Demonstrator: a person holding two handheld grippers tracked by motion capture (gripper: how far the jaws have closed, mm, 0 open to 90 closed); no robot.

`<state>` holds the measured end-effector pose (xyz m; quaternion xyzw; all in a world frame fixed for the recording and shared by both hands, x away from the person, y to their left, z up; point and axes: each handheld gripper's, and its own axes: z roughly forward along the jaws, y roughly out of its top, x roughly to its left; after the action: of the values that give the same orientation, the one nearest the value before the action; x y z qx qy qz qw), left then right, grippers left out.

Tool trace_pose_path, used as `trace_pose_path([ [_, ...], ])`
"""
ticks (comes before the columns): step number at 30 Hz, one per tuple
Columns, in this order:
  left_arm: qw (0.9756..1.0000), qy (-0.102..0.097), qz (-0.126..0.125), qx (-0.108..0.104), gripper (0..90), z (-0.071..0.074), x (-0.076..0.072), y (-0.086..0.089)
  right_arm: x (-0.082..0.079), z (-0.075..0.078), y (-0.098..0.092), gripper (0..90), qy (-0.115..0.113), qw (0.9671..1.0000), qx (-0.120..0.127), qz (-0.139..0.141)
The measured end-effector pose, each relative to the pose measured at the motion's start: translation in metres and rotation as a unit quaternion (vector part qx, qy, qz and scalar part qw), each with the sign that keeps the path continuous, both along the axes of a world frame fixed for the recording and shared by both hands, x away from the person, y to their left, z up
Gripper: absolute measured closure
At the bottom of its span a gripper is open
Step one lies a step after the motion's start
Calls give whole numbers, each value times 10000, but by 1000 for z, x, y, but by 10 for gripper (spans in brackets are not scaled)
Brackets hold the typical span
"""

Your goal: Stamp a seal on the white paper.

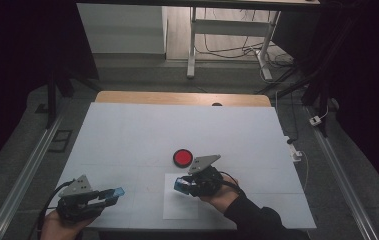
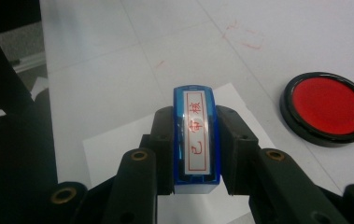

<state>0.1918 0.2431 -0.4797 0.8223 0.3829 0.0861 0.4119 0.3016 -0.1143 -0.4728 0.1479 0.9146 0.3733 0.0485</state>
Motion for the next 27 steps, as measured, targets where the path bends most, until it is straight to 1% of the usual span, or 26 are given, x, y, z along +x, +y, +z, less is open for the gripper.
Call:
trace_pose_path([
  [4,10000,8,12,-4,683,0,0,0,0,-5,4,695,-18,10000,-65,71],
  [6,10000,15,9,-3,683,0,0,0,1,-8,5,694,-29,9999,-94,74],
  [7,10000,18,10,-2,683,0,0,0,1,-10,6,695,6,9999,-121,60],
  [11,10000,31,13,-3,684,0,1,0,3,-14,7,695,26,9998,-190,44],
  [19,10000,31,9,2,684,0,1,0,4,-18,9,695,42,9997,-226,26],
  [20,10000,31,9,0,684,0,1,0,5,-19,9,695,19,9997,-235,47],
  [25,10000,30,9,-2,684,0,1,0,5,-23,10,695,43,9995,-321,40],
  [27,10000,29,6,1,684,0,1,0,5,-24,10,695,26,9995,-316,48],
])
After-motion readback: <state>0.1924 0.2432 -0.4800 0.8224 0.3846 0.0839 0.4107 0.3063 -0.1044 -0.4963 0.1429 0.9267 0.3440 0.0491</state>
